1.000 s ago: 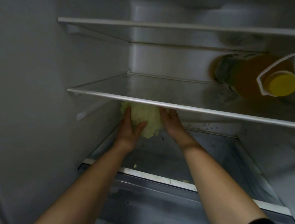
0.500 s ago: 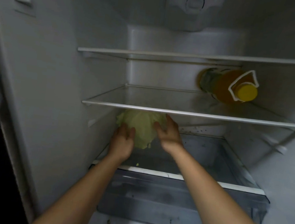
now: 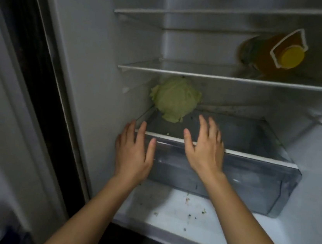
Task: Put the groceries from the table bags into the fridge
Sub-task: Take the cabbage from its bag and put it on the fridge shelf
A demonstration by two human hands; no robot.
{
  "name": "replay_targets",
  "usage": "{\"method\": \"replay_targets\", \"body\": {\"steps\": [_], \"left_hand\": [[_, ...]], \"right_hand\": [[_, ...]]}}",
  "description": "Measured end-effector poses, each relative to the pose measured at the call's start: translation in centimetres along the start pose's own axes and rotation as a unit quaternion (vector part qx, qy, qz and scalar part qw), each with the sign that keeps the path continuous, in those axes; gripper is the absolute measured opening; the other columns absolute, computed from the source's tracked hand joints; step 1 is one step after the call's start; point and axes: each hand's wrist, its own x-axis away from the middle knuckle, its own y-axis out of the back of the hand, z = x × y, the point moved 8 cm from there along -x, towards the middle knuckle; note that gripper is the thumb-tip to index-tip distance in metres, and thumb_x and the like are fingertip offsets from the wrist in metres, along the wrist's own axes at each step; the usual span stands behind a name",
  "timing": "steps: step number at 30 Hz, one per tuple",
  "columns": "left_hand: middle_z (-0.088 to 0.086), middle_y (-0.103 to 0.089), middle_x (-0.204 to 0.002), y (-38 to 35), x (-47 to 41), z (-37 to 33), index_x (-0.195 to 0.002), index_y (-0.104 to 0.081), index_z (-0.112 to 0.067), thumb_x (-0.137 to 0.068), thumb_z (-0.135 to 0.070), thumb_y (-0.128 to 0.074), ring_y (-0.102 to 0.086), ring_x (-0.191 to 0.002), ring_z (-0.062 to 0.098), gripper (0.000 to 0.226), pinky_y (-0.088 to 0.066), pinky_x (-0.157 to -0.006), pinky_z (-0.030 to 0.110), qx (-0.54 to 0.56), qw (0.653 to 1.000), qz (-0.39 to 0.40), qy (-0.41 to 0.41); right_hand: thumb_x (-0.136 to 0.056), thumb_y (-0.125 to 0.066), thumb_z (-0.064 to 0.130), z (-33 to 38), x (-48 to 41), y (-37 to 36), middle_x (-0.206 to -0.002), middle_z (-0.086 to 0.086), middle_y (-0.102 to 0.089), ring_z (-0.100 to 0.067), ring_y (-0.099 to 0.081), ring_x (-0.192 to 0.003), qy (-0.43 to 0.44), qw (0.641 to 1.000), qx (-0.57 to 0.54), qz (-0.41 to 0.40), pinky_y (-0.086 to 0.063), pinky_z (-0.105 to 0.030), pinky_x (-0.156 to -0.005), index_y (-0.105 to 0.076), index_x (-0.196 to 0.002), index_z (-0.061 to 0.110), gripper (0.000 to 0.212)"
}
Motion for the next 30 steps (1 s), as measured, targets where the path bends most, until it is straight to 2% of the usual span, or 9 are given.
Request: {"method": "replay_targets", "body": {"steps": [2, 5, 11, 14, 18, 21, 24, 27, 30], "left_hand": [[0.024, -0.043, -0.148, 1.1, 1.6, 0.3, -0.142, -0.049, -0.007, -0.100, -0.043, -0.039, -0.042, -0.134, 0.043, 0.056, -0.040, -0.103, 0.058, -0.034, 0.999, 0.000, -0.009], [0.025, -0.040, -0.150, 3.5, 4.8, 0.4, -0.143, -0.049, -0.006, -0.100, -0.040, -0.044, -0.040, -0.137, 0.043, 0.055, -0.038, -0.104, 0.059, -0.076, 0.997, -0.014, -0.032], [0.023, -0.042, -0.151, 10.7, 12.5, 1.0, -0.141, -0.052, -0.006, -0.099, -0.040, -0.046, -0.041, -0.137, 0.040, 0.055, -0.039, -0.105, 0.057, -0.085, 0.996, -0.012, -0.023], [0.019, -0.040, -0.153, 16.7, 16.8, 1.3, -0.142, -0.051, -0.009, -0.099, -0.040, -0.046, -0.040, -0.139, 0.037, 0.053, -0.039, -0.106, 0.055, -0.079, 0.996, -0.013, -0.045], [0.020, -0.041, -0.151, 27.9, 24.1, 4.2, -0.139, -0.055, -0.008, -0.100, -0.037, -0.046, -0.041, -0.139, 0.038, 0.049, -0.037, -0.108, 0.053, -0.099, 0.991, -0.068, -0.055], [0.019, -0.036, -0.155, 37.0, 31.2, 9.6, -0.143, -0.049, -0.010, -0.099, -0.036, -0.050, -0.035, -0.142, 0.038, 0.051, -0.032, -0.113, 0.050, -0.151, 0.986, -0.065, -0.007], [0.019, -0.034, -0.156, 46.9, 38.7, 16.7, -0.143, -0.049, -0.010, -0.097, -0.036, -0.051, -0.033, -0.143, 0.038, 0.052, -0.032, -0.112, 0.055, -0.215, 0.972, -0.050, 0.076], [0.019, -0.030, -0.158, 57.4, 46.1, 22.8, -0.144, -0.048, -0.010, -0.098, -0.039, -0.047, -0.029, -0.145, 0.038, 0.054, -0.031, -0.111, 0.059, -0.288, 0.943, -0.046, 0.160], [0.015, -0.021, -0.162, 66.9, 53.0, 27.6, -0.150, -0.038, -0.014, -0.099, -0.044, -0.038, -0.020, -0.149, 0.034, 0.059, -0.022, -0.117, 0.059, -0.350, 0.900, -0.052, 0.254]], "right_hand": [[-0.096, -0.047, 0.051, 0.0, 1.1, 0.0, -0.154, -0.019, -0.039, -0.039, -0.040, -0.138, 0.004, 1.000, -0.003, -0.018, -0.042, -0.054, -0.102, -0.043, -0.148, 0.015, 0.063], [-0.097, -0.045, 0.050, 0.6, 2.9, 0.2, -0.155, -0.020, -0.038, -0.039, -0.035, -0.143, 0.022, 0.999, -0.003, -0.034, -0.033, -0.055, -0.113, -0.044, -0.148, 0.013, 0.063], [-0.098, -0.043, 0.051, 4.7, 8.8, 2.6, -0.158, -0.019, -0.033, -0.038, -0.027, -0.148, 0.042, 0.999, -0.030, -0.005, -0.024, -0.054, -0.119, -0.039, -0.150, 0.014, 0.064], [-0.100, -0.044, 0.051, 9.0, 12.8, 5.2, -0.160, -0.019, -0.029, -0.037, -0.023, -0.149, 0.061, 0.997, -0.054, 0.004, -0.024, -0.054, -0.120, -0.034, -0.152, 0.015, 0.065], [-0.099, -0.047, 0.048, 17.4, 20.4, 9.0, -0.161, -0.019, -0.027, -0.037, -0.020, -0.150, 0.097, 0.989, -0.109, -0.032, -0.022, -0.055, -0.120, -0.032, -0.153, 0.012, 0.066], [-0.099, -0.049, 0.048, 24.8, 28.0, 10.1, -0.163, -0.020, -0.018, -0.036, -0.013, -0.152, 0.099, 0.983, -0.151, -0.035, -0.017, -0.053, -0.123, -0.027, -0.156, 0.013, 0.071], [-0.096, -0.053, 0.047, 34.6, 36.3, 10.0, -0.163, -0.024, -0.013, -0.039, -0.011, -0.152, 0.133, 0.967, -0.217, 0.005, -0.014, -0.054, -0.123, -0.024, -0.157, 0.010, 0.076], [-0.095, -0.050, 0.048, 46.0, 44.2, 9.3, -0.163, -0.024, -0.012, -0.040, -0.011, -0.151, 0.203, 0.940, -0.264, 0.069, -0.013, -0.055, -0.123, -0.023, -0.157, 0.010, 0.077], [-0.094, -0.050, 0.049, 56.4, 51.8, 8.8, -0.163, -0.023, -0.013, -0.040, -0.013, -0.151, 0.251, 0.911, -0.296, 0.137, -0.015, -0.057, -0.122, -0.021, -0.156, 0.013, 0.077]]}}
